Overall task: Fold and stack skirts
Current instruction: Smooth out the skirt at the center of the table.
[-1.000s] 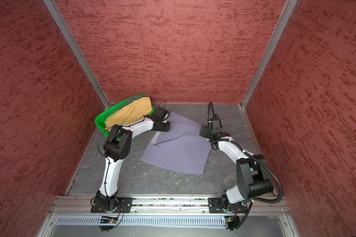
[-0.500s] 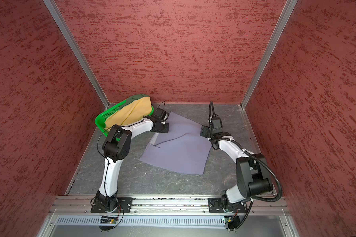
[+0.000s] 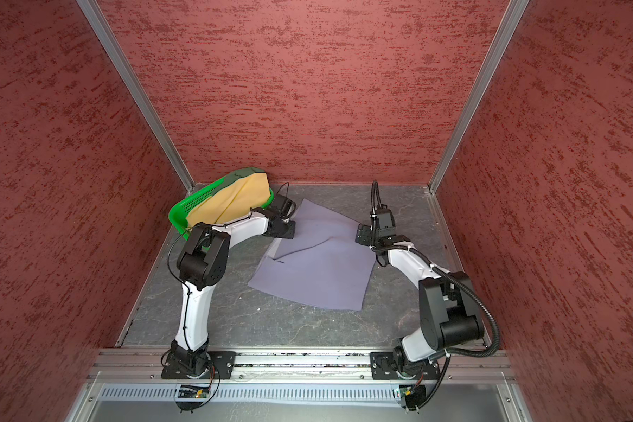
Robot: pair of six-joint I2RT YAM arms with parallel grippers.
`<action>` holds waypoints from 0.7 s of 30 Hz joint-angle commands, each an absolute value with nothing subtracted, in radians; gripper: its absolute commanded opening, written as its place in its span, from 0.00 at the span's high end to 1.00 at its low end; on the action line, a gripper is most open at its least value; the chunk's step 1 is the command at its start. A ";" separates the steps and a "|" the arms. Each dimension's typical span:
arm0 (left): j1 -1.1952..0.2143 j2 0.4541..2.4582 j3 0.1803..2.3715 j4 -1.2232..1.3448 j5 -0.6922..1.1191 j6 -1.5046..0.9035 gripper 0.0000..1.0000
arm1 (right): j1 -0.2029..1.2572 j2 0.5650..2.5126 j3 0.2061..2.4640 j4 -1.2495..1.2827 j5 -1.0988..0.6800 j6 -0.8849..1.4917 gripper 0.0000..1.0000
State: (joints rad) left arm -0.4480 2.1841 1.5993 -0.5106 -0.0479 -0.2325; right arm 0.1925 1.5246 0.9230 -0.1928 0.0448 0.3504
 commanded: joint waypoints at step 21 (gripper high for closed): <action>-0.449 2.126 1.567 -0.518 -0.100 -0.201 1.00 | 0.183 1.542 0.936 -0.189 0.033 0.347 0.21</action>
State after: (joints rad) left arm -0.4473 2.1704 1.5723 -0.4957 -0.0616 -0.2367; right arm 0.1913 1.5372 0.9234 -0.1921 0.0372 0.3508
